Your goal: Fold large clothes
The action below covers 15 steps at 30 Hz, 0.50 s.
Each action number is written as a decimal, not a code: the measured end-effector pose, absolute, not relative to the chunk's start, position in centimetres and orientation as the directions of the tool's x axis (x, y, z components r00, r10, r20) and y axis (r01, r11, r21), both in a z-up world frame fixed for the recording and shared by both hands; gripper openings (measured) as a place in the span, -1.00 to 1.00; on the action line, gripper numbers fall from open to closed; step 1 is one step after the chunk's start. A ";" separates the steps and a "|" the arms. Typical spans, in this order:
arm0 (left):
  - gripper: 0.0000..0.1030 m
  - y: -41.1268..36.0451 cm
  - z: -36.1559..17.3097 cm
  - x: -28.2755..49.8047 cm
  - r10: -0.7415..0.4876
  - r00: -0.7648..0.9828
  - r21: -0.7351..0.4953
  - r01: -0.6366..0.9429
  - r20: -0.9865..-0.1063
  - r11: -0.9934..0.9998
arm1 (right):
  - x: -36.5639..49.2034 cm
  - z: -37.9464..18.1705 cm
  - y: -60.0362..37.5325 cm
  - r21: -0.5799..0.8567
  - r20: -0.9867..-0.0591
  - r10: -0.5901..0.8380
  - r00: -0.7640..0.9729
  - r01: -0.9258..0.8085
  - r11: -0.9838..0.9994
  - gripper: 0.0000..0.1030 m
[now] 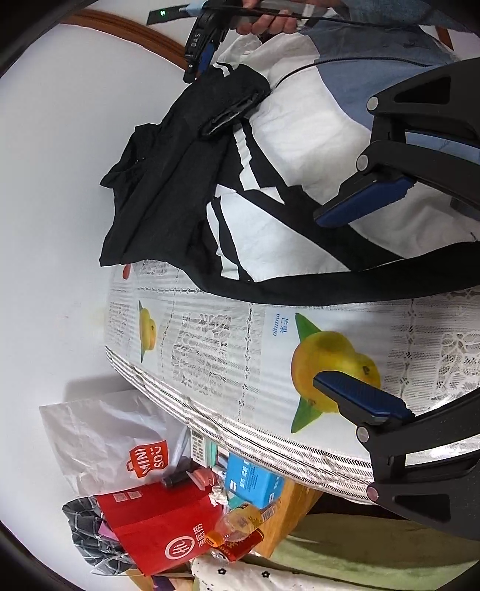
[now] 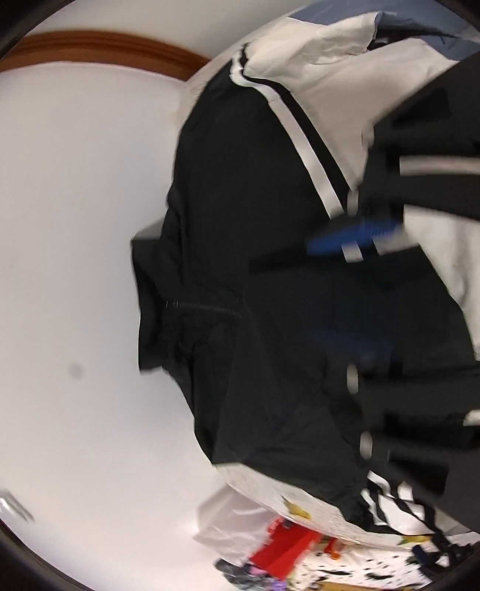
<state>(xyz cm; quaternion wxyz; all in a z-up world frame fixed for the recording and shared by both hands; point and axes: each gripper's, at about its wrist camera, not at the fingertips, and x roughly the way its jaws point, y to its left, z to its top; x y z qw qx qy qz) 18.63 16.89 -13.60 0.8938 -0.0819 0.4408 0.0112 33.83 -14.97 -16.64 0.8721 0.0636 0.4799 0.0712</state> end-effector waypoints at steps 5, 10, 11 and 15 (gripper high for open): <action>0.53 16.7 -13.3 18.5 -0.063 0.610 -0.156 -0.100 -0.790 0.983 | 30.2 -14.9 -9.0 0.136 -0.831 0.270 0.486 -0.293 0.946 0.37; 0.53 16.2 -13.1 18.2 -0.067 0.605 -0.158 -0.098 -0.794 0.983 | 26.4 -16.5 -2.5 0.078 -0.856 0.311 0.413 -0.491 0.867 0.42; 0.53 16.1 -13.1 18.1 -0.067 0.602 -0.157 -0.097 -0.795 0.983 | 26.3 -17.1 -1.7 0.038 -0.860 0.288 0.422 -0.509 0.860 0.42; 0.53 16.0 -12.6 17.7 -0.060 0.602 -0.147 -0.096 -0.796 0.984 | 26.4 -19.8 0.9 -0.195 -0.865 0.086 0.494 -0.488 0.851 0.39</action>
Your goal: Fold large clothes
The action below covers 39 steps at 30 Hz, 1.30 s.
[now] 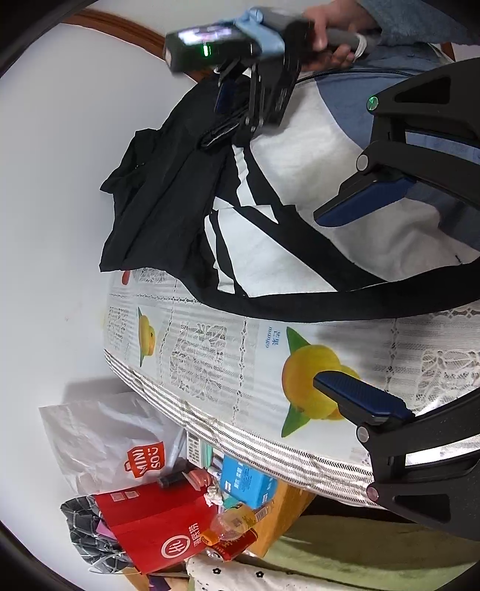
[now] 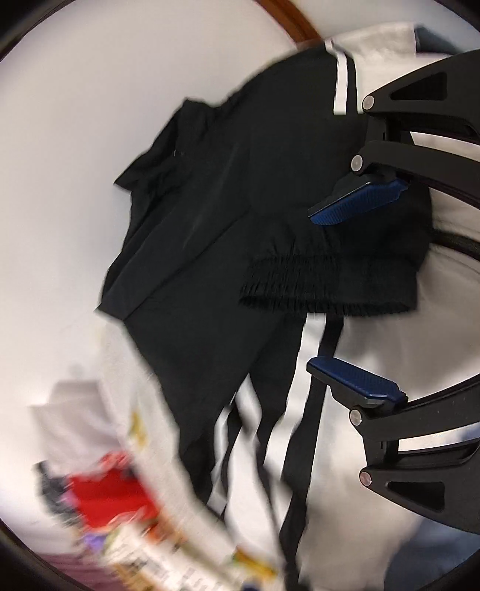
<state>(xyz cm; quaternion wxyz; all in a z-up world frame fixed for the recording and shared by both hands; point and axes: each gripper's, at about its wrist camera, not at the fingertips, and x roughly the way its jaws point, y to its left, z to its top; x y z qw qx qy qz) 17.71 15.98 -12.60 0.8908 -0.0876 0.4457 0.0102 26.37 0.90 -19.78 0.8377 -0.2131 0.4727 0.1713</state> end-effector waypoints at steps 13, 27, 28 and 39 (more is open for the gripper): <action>0.53 14.0 -11.1 18.5 -0.045 0.612 -0.123 -0.085 -0.790 0.989 | 28.7 -12.3 -12.1 -0.039 -0.772 0.152 0.618 -0.284 0.958 -0.79; 0.53 9.1 -10.7 19.7 -0.077 0.601 -0.117 -0.029 -0.796 0.993 | 28.4 -13.2 -33.4 -0.033 -0.807 -0.058 0.588 0.053 0.998 0.00; 0.53 8.9 -10.7 19.8 -0.078 0.600 -0.115 -0.025 -0.796 0.993 | 28.1 -13.2 -33.5 -0.032 -0.807 -0.059 0.588 0.057 0.998 0.06; 0.53 7.1 -9.6 19.7 -0.084 0.614 -0.100 0.009 -0.785 0.995 | 19.5 -15.3 -36.2 -0.122 -0.836 -0.159 0.524 0.105 0.987 0.06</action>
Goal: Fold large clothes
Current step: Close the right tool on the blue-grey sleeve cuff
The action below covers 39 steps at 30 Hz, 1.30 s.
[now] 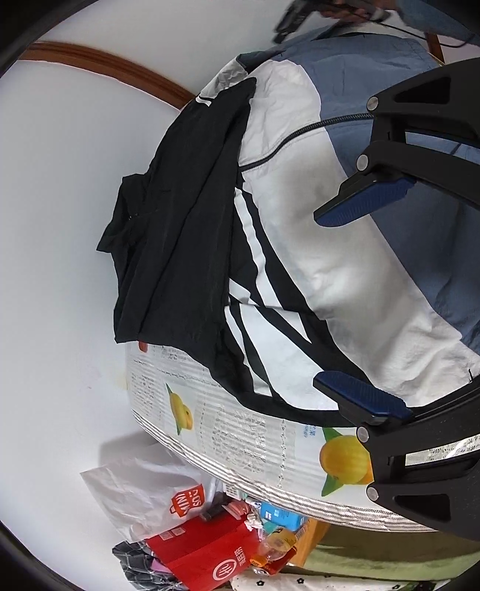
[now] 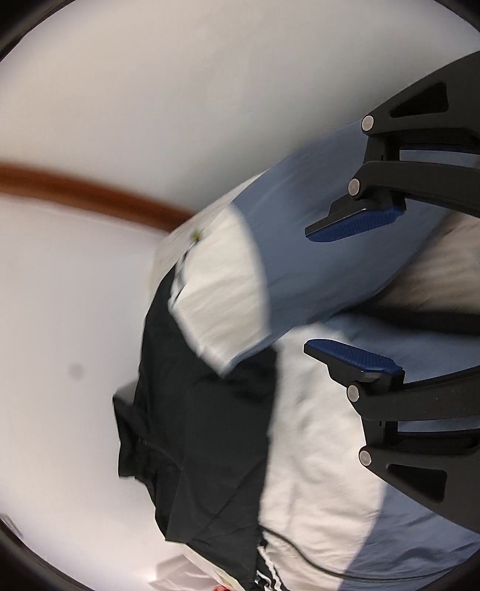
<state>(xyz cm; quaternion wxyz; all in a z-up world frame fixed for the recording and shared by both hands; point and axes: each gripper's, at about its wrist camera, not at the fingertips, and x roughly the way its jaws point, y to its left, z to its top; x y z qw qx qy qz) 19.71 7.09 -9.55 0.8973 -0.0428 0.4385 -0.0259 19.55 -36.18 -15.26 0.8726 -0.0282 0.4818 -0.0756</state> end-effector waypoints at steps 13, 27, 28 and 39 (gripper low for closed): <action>0.53 4.3 -9.2 18.9 -0.084 0.619 -0.073 0.043 -0.781 0.996 | 6.2 -16.6 -45.3 -0.177 -0.879 -0.274 0.391 0.266 0.948 0.30; 0.53 7.5 -11.1 17.8 0.040 0.608 0.000 -0.065 -0.793 0.998 | 8.8 -16.0 -45.2 -0.287 -0.805 -0.398 0.439 0.298 0.910 -0.93; 0.53 8.1 -11.2 17.8 0.053 0.612 0.010 -0.073 -0.789 0.997 | 9.0 -15.2 -45.0 -0.287 -0.797 -0.401 0.453 0.300 0.910 -0.94; 0.53 12.6 -13.0 18.4 0.080 0.573 0.017 -0.114 -0.816 0.993 | 16.0 -4.2 -36.8 -0.161 -0.674 -0.277 0.685 0.229 0.960 -0.96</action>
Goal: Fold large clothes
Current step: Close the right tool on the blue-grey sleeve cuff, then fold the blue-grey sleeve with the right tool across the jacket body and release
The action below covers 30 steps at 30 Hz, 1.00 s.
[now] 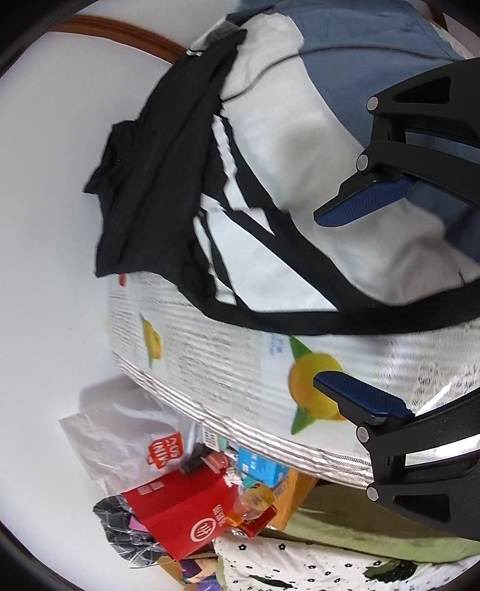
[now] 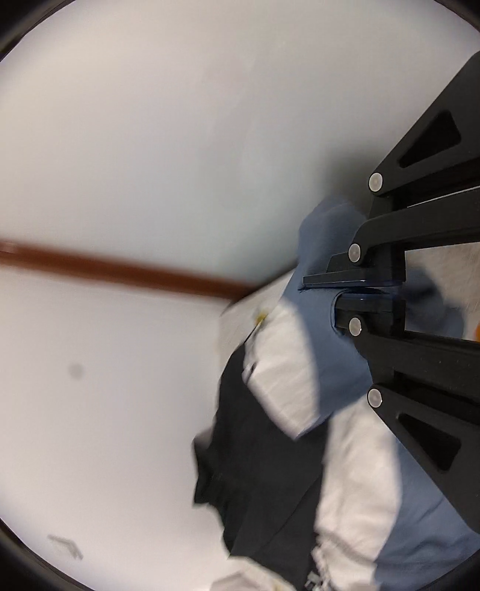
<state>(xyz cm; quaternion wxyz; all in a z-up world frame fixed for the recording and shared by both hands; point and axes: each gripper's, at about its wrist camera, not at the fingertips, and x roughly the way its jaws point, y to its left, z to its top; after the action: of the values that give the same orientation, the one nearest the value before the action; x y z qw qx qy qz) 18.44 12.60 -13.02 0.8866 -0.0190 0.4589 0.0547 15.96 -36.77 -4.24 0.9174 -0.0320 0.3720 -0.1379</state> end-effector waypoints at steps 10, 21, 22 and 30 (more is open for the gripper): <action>0.53 15.0 -14.5 18.4 -0.019 0.578 -0.105 -0.117 -0.816 0.988 | 26.4 -3.6 -20.8 -0.135 -0.649 -0.031 0.760 -0.075 0.988 -0.96; 0.53 15.7 -15.0 18.6 -0.055 0.575 -0.140 -0.104 -0.816 0.985 | 31.2 -9.9 -4.3 -0.098 -0.725 0.184 0.664 -0.364 0.926 -0.95; 0.53 15.8 -15.0 18.6 -0.057 0.574 -0.141 -0.104 -0.817 0.984 | 31.5 -10.8 -3.8 -0.087 -0.741 0.187 0.645 -0.367 0.926 -0.95; 0.53 15.5 -14.6 18.8 -0.046 0.570 -0.125 -0.100 -0.820 0.987 | 32.3 -15.0 -3.7 -0.069 -0.822 0.139 0.552 -0.339 0.938 0.25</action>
<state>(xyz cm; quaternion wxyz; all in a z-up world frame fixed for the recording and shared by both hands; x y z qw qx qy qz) 18.78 15.46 -14.63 0.8825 -0.0789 0.4635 0.0153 32.33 -3.67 -15.03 0.8740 -0.1101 0.4532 0.1366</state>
